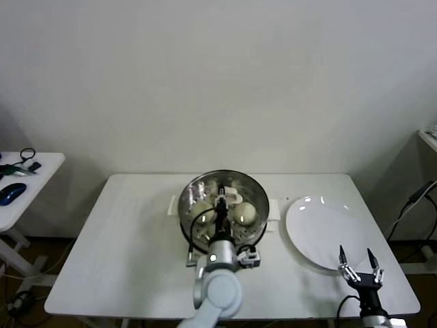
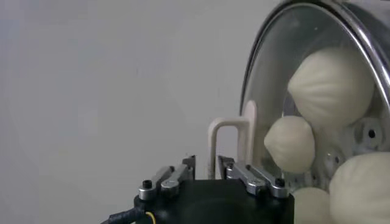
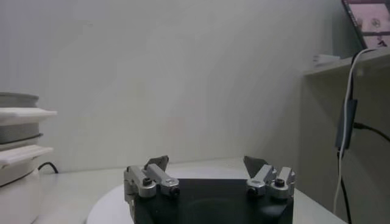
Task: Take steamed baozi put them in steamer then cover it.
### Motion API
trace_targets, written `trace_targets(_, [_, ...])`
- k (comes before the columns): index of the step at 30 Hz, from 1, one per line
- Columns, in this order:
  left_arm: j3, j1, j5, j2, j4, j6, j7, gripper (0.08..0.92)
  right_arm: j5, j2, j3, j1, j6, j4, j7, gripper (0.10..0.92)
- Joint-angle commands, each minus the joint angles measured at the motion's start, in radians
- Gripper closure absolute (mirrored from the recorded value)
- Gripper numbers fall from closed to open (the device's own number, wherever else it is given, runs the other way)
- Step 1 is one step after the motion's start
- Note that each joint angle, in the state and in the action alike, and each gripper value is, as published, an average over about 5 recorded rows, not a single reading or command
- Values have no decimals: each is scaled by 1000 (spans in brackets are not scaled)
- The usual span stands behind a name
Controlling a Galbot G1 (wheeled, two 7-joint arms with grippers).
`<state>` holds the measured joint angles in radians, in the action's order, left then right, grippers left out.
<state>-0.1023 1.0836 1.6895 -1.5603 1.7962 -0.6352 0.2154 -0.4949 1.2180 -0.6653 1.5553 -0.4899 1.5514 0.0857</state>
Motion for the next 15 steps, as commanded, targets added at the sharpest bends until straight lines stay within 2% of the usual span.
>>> trace_targets(1, [-1,4,-10,1,2,7,2,609,12,2,2,-1,8,6,1,203])
trace_targets(6, [-3,0,-34,12,40,4,0,461,12,-1,5,1,20,3,6,203])
trace_targets(11, [-15,16,-127,79,126,-6,-10,323,-15,-5,20,6,40,8,-25,203])
trace_targets(15, [-24,43,-310,136,216,10,-80,215,-36,-6,27,15,45,33,-57,203])
